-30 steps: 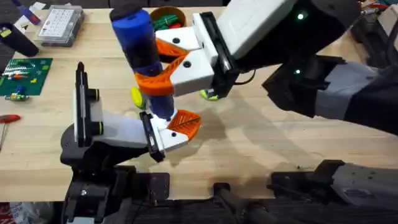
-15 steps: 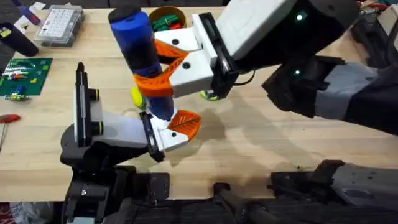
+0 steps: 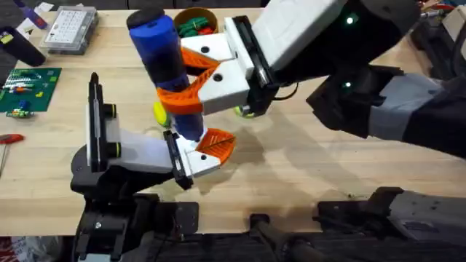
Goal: Pick up the gripper from the table and insert it into the empty holder that is missing its gripper. Then pick up a screw, insert it into the mounting hole, and use the screwdriver to tighten it. Finally, clean up the table by picking up the vegetable and placing it into the bucket.
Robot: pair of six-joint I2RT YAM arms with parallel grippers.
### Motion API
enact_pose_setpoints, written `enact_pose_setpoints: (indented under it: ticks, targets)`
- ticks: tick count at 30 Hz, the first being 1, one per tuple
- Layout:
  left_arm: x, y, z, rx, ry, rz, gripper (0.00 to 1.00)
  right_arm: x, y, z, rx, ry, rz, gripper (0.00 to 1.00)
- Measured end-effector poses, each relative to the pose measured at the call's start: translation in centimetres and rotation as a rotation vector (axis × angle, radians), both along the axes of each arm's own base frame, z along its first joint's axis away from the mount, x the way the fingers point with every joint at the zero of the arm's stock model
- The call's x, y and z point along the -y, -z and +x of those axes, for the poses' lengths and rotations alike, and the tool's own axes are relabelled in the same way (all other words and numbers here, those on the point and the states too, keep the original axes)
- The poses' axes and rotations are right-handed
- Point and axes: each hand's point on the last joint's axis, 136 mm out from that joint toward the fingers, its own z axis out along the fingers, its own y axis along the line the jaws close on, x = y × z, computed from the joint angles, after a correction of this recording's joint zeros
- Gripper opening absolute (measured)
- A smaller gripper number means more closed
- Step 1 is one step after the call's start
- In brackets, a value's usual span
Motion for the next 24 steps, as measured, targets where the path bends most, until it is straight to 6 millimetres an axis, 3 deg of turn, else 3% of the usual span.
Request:
enact_pose_setpoints:
  ticks: [24]
  targets:
    - [0.00,0.00,0.00,0.000,0.000,0.000,0.005,-0.03,0.28,0.02,-0.002,-0.001,-0.010,0.014]
